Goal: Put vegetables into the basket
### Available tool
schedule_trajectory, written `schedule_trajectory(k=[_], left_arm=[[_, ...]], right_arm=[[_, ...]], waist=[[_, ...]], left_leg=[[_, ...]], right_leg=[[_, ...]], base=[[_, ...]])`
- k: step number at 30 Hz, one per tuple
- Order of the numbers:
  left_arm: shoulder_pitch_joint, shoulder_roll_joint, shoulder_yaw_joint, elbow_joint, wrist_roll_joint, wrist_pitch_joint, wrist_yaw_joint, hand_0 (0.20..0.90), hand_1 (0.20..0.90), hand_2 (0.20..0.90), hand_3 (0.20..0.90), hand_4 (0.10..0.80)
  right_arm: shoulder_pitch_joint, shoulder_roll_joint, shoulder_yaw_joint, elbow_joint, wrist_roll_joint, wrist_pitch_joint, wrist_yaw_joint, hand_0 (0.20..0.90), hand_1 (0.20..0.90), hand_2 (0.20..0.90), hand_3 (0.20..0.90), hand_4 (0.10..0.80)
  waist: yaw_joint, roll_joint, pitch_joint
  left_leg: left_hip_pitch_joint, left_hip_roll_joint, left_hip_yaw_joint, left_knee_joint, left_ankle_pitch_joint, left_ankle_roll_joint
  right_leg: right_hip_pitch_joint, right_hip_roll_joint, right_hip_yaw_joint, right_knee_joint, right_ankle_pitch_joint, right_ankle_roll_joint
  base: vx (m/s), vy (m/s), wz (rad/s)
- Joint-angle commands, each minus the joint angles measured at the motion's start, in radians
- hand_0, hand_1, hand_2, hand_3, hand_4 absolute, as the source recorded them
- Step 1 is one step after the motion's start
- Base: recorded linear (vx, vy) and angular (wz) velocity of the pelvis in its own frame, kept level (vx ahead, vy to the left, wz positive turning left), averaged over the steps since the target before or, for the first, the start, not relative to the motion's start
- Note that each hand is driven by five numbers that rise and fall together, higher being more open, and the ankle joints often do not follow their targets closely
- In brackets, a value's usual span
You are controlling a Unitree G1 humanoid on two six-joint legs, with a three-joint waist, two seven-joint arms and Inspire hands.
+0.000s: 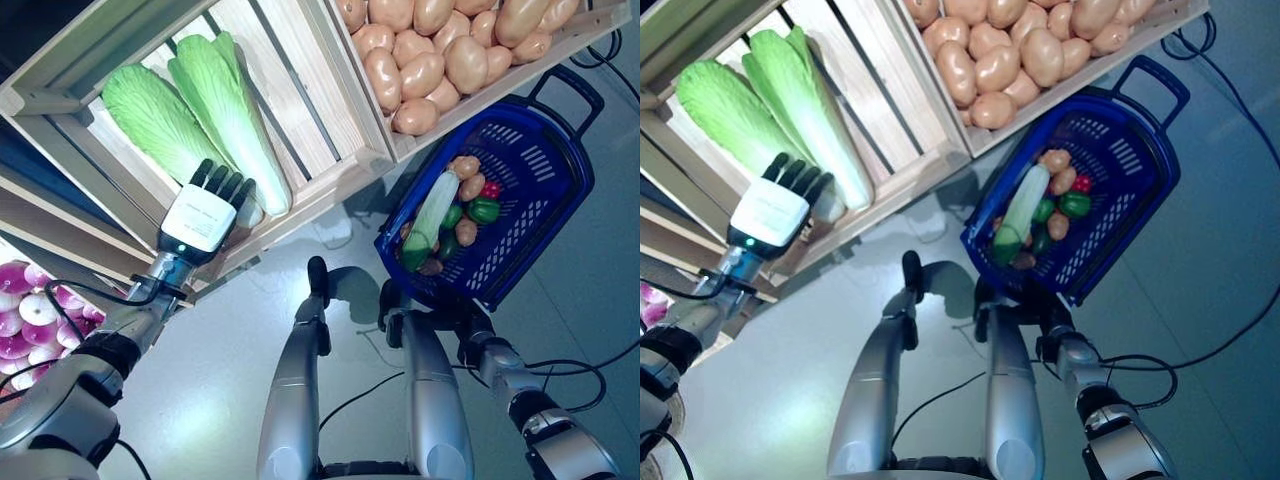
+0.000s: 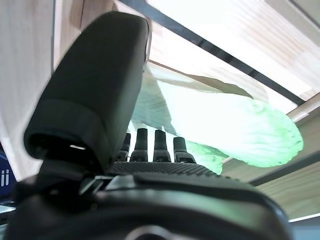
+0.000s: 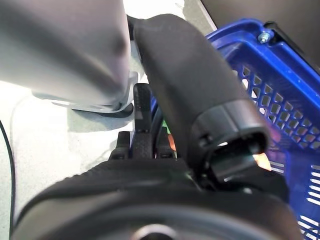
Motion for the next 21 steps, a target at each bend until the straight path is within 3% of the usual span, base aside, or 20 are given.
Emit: schedule_trajectory(k=[1,5,8,9,10,21], left_arm=[[0.041,-0.006,0.087,0.063,0.036,0.043,0.001,0.900,0.900,0.900,0.900,0.800],[0.051,-0.023,0.086,0.077,0.042,0.055,0.022,0.900,0.900,0.900,0.900,0.800],[0.037,-0.025,0.077,0.099,0.040,0.049,0.018,0.545,0.545,0.545,0.545,0.563],[0.035,-0.024,0.075,0.100,0.040,0.047,0.019,0.326,0.326,0.326,0.326,0.417],[0.032,-0.027,0.072,0.097,0.036,0.052,0.020,0.300,0.300,0.300,0.300,0.400],[-0.017,-0.006,0.048,0.075,0.000,0.038,-0.021,0.300,0.300,0.300,0.300,0.400]], right_arm=[[0.029,-0.044,0.008,-0.045,0.025,-0.009,-0.037,0.900,0.900,0.900,0.900,0.800],[0.028,-0.046,0.009,-0.051,0.028,-0.007,-0.041,0.900,0.900,0.900,0.900,0.800],[0.019,-0.047,0.012,-0.046,0.032,-0.003,-0.042,0.900,0.900,0.900,0.900,0.800],[0.017,-0.047,0.013,-0.046,0.033,-0.001,-0.042,0.900,0.900,0.900,0.900,0.800],[0.015,-0.047,0.013,-0.048,0.033,0.000,-0.043,0.900,0.900,0.900,0.900,0.800],[0.013,-0.046,0.017,-0.042,0.044,-0.004,-0.046,0.900,0.900,0.900,0.900,0.800]], waist=[[-0.003,0.011,-0.001],[-0.004,0.007,-0.001],[-0.007,0.007,-0.001],[-0.007,0.007,-0.001],[-0.008,0.007,-0.001],[-0.016,0.010,-0.001]], left_leg=[[-0.036,-0.001,0.024,0.169,-0.162,-0.044],[-0.035,0.000,0.023,0.165,-0.160,-0.045],[-0.036,0.001,0.025,0.166,-0.160,-0.045],[-0.035,0.001,0.025,0.166,-0.160,-0.045],[-0.037,0.001,0.025,0.166,-0.159,-0.046],[-0.037,0.001,0.030,0.171,-0.163,-0.045]], right_leg=[[0.022,0.024,0.032,-0.185,0.162,0.037],[0.024,0.025,0.032,-0.188,0.162,0.037],[0.022,0.026,0.032,-0.186,0.161,0.036],[0.022,0.027,0.032,-0.186,0.162,0.036],[0.020,0.027,0.034,-0.187,0.163,0.036],[0.021,0.028,0.040,-0.187,0.161,0.035]], base=[[0.000,0.000,0.00],[0.000,0.000,0.00],[0.000,0.000,0.00],[0.000,0.000,0.00],[0.000,0.000,0.00],[0.000,0.000,0.00]])
